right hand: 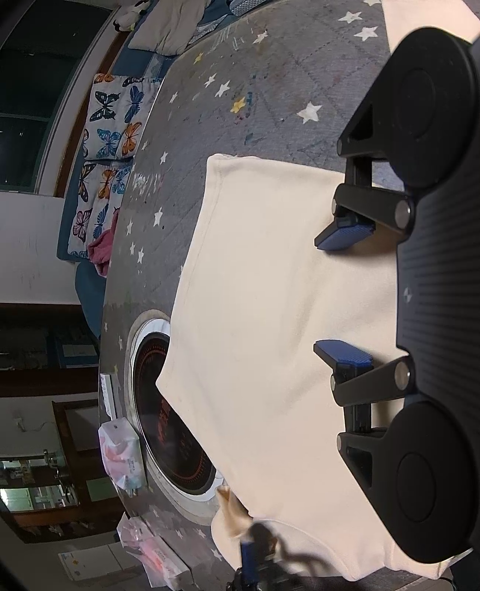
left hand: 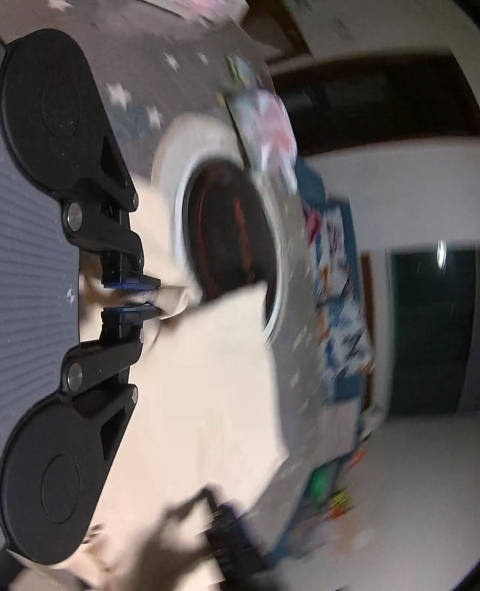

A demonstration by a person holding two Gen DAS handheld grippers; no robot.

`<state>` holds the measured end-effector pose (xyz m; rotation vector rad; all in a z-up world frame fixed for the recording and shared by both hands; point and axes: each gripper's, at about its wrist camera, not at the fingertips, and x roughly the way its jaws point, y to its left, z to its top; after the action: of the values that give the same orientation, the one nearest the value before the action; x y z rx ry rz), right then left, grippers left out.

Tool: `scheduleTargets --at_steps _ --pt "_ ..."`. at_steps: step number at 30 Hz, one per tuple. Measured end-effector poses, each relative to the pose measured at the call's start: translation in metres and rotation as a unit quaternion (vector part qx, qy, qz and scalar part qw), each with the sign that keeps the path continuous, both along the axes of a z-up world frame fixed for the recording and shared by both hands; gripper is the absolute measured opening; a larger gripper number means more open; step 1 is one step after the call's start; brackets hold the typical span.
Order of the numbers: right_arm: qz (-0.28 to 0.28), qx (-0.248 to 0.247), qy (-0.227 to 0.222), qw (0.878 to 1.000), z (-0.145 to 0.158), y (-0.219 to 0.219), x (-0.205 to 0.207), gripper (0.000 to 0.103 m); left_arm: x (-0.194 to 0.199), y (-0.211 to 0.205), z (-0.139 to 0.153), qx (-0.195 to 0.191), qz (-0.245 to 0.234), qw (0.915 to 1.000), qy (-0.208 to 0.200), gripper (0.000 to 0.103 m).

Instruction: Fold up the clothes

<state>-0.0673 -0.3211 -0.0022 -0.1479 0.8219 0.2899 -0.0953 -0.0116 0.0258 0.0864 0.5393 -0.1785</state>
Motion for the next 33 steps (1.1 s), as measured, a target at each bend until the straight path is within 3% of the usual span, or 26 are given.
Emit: scheduleTargets --at_steps 3,7,15,18,21,27,33 --pt "0.001 -0.003 0.001 1.0 0.0 0.001 0.001 0.055 -0.005 0.044 0.017 -0.035 0.077 0.9961 -0.023 0.007" --pt "0.0 -0.006 0.001 1.0 0.0 0.002 0.001 0.055 -0.013 0.1 0.027 -0.064 0.169 0.9828 -0.037 0.007" --pt "0.002 -0.011 0.002 1.0 0.001 0.004 0.004 0.056 -0.017 0.115 0.013 -0.054 0.2 0.9782 -0.011 0.013" --pt "0.003 -0.014 0.002 1.0 0.001 0.005 0.004 0.056 -0.019 0.121 0.008 -0.051 0.211 0.9761 -0.001 0.029" --pt "0.004 -0.014 0.0 1.0 0.002 0.005 0.004 0.056 -0.02 0.127 0.003 -0.047 0.223 0.9737 0.008 0.03" --pt "0.003 -0.01 -0.002 1.0 0.002 0.006 0.006 0.056 -0.014 0.066 0.008 -0.09 0.072 0.9927 0.035 0.03" --pt "-0.002 -0.006 -0.005 1.0 0.002 0.003 0.008 0.056 0.002 0.002 0.008 -0.104 -0.043 0.9928 0.04 0.03"
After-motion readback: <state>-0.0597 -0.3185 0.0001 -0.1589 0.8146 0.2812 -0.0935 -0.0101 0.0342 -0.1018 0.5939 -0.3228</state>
